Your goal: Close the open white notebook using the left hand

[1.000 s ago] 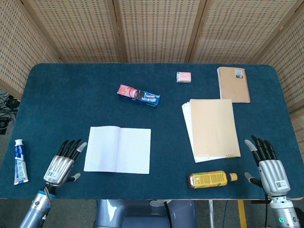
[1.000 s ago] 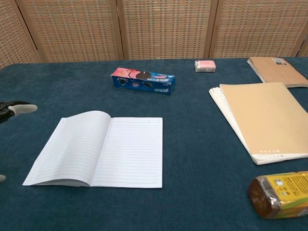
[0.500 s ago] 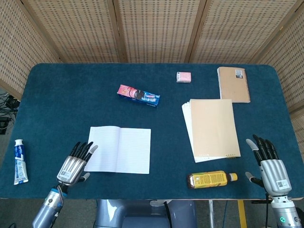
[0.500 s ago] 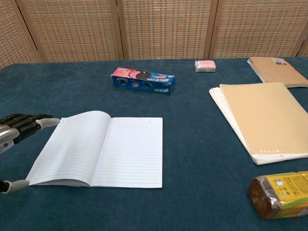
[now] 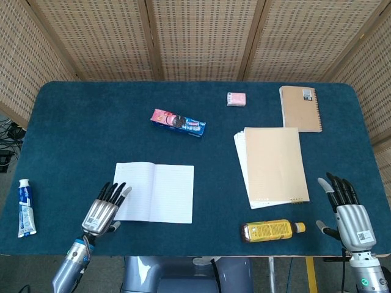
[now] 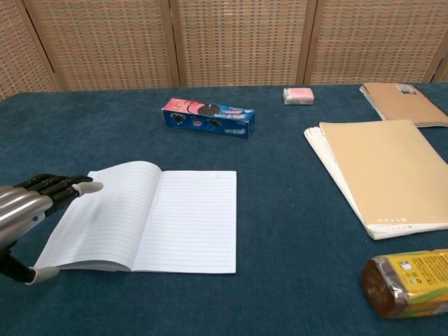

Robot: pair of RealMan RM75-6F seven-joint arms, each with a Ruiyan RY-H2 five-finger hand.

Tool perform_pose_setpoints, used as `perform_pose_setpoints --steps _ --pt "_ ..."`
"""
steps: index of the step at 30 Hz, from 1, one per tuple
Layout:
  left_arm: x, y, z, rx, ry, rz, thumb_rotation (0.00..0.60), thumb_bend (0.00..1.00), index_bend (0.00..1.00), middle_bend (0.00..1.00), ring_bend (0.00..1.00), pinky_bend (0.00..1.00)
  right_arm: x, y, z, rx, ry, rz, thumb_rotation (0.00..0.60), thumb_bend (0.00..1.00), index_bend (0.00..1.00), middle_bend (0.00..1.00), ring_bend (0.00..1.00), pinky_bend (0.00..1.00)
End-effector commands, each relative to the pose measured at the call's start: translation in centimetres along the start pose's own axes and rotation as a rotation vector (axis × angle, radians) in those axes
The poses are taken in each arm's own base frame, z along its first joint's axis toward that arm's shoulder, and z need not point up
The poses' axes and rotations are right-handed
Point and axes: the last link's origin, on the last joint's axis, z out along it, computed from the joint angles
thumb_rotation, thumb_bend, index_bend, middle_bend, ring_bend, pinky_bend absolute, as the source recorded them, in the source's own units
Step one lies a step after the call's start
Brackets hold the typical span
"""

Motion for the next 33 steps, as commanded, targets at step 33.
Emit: perform_pose_setpoints --steps 33 --pt "-1.3 1.1 1.3 -0.016 0.005 0.092 0.600 0.48 0.00 0.00 0.00 0.00 0.3 -0.5 -0.2 0.023 0.014 0.048 0.600 0.12 0.00 0.00 0.00 0.00"
